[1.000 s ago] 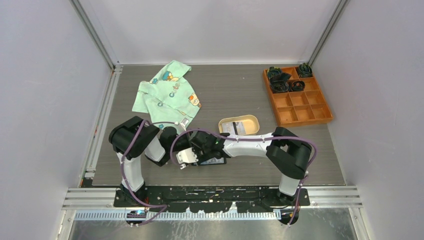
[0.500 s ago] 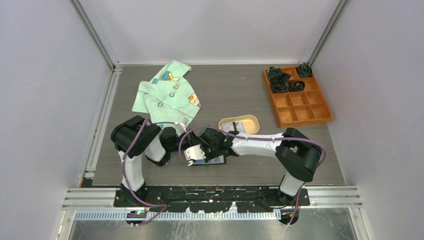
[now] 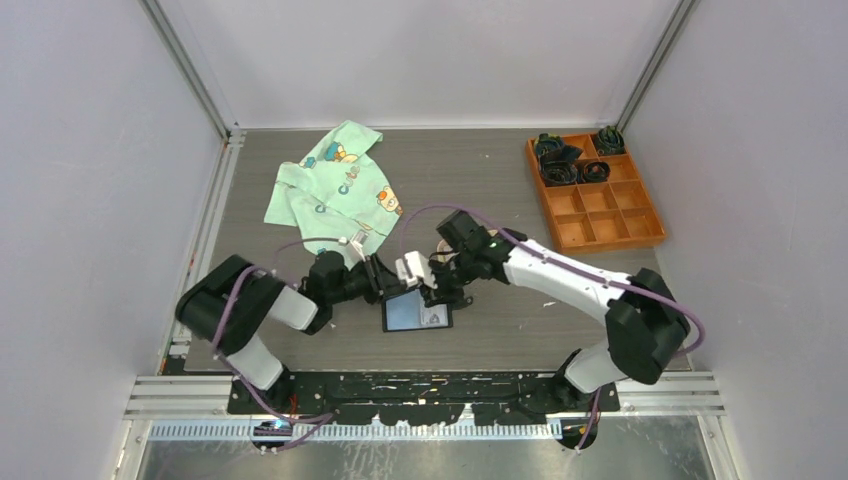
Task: Put the credit cards into the card holder
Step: Insert the credit card into the card holder, then close the card holder at the center of the board.
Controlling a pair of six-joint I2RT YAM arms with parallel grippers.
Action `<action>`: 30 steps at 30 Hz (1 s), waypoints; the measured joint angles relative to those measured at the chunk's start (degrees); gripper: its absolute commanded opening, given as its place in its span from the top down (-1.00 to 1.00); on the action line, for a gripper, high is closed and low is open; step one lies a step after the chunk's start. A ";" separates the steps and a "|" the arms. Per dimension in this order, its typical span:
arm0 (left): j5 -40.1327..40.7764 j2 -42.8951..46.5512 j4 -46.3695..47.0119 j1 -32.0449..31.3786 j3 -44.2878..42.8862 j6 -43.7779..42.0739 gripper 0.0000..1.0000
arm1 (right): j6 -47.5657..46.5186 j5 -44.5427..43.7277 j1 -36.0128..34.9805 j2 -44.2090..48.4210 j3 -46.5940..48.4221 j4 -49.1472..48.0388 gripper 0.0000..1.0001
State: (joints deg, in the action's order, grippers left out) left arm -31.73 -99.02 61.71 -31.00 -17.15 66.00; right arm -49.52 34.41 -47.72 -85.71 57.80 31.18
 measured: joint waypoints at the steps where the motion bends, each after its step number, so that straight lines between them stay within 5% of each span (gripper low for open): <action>1: 0.48 3.69 -3.13 0.00 -0.02 -0.94 0.43 | -0.04 2.38 1.64 1.18 -0.04 0.92 0.57; 6: 4.55 24.55 -22.69 0.00 -1.05 -9.66 0.24 | 0.52 8.72 7.93 6.78 -2.60 1.38 0.48; 12: 14.78 55.65 -49.00 0.00 -3.45 -21.99 -0.52 | 5.07 9.27 11.89 10.08 -4.48 0.44 0.29; 17: 19.50 71.95 -58.95 0.00 -1.53 -24.48 -0.64 | 5.40 9.68 13.03 10.80 -5.77 -0.15 0.20; 23: 18.45 73.48 -61.68 0.02 3.91 -22.53 -0.62 | 0.57 9.73 12.85 8.22 -6.67 1.68 0.18; 30: 16.70 62.12 -60.28 0.02 7.98 -18.60 -0.54 | -3.82 3.98 10.47 2.91 -6.73 2.25 0.17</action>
State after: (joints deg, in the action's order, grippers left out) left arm -15.03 -36.91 1.43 -30.98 -9.17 47.40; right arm -53.34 38.39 -37.26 -82.81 51.07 33.43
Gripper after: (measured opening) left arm 0.791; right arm 0.411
